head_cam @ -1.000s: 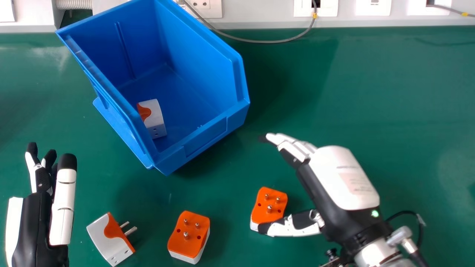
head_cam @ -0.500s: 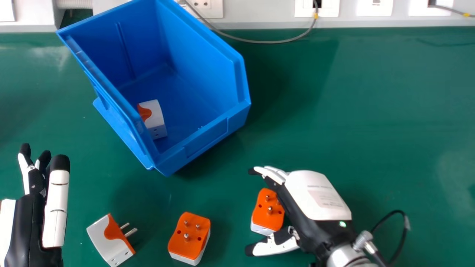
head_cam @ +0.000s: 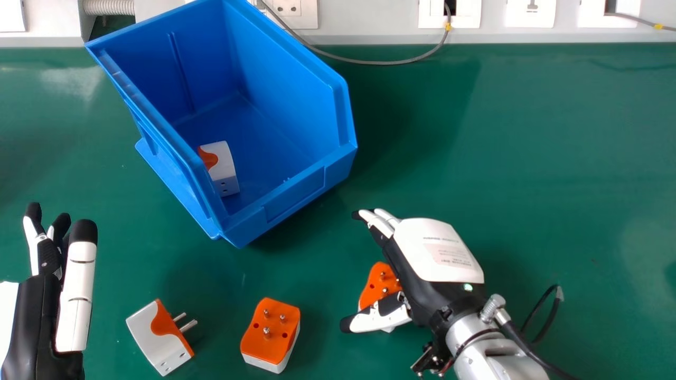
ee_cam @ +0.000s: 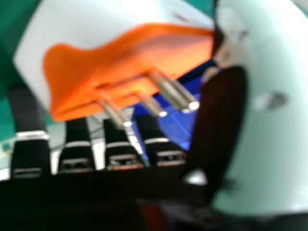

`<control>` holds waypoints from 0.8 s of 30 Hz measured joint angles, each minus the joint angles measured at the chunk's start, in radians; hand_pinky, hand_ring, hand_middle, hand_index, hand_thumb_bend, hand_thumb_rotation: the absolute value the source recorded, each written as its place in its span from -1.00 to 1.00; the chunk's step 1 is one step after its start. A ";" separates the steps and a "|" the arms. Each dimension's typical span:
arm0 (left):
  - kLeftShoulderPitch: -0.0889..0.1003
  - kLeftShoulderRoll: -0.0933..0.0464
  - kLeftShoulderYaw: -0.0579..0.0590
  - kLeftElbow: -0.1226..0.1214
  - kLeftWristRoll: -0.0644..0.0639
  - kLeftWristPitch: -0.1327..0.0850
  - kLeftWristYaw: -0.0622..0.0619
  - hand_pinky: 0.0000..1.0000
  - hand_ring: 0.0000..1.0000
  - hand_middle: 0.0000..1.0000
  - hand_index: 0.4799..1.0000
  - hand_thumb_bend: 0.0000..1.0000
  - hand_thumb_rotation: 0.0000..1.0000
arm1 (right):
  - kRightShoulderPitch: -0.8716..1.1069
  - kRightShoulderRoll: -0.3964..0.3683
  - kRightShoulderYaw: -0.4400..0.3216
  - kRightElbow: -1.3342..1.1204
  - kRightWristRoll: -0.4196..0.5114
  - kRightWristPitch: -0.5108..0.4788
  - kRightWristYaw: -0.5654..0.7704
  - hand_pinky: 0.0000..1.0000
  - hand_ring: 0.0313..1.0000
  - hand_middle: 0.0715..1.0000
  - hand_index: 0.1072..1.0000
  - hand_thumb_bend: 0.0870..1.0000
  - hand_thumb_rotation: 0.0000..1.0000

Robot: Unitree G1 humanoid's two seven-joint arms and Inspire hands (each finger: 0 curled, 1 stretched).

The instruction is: Pick all objects and put in blue box

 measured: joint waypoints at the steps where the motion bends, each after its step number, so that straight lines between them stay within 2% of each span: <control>1: 0.001 0.000 0.002 0.000 0.000 0.002 0.000 0.86 0.95 0.97 1.00 0.25 1.00 | -0.002 0.000 0.004 0.000 -0.001 0.006 0.000 0.54 0.73 0.82 0.74 0.18 -0.48; 6: 0.004 0.000 0.004 -0.013 0.000 0.012 0.000 0.84 0.95 0.97 1.00 0.28 1.00 | -0.007 -0.010 0.018 -0.018 -0.004 0.030 0.021 0.53 0.72 0.82 0.72 0.20 -0.59; 14: 0.014 0.001 0.005 -0.028 -0.001 0.023 -0.004 0.83 0.95 0.97 1.00 0.28 1.00 | 0.022 -0.056 0.036 -0.131 -0.036 0.076 0.118 0.53 0.71 0.80 0.70 0.21 -0.64; 24: 0.018 0.004 0.006 -0.050 -0.001 0.031 -0.006 0.82 0.94 0.97 1.00 0.29 1.00 | 0.100 -0.147 0.003 -0.327 -0.040 0.095 0.217 0.50 0.67 0.76 0.66 0.23 -0.66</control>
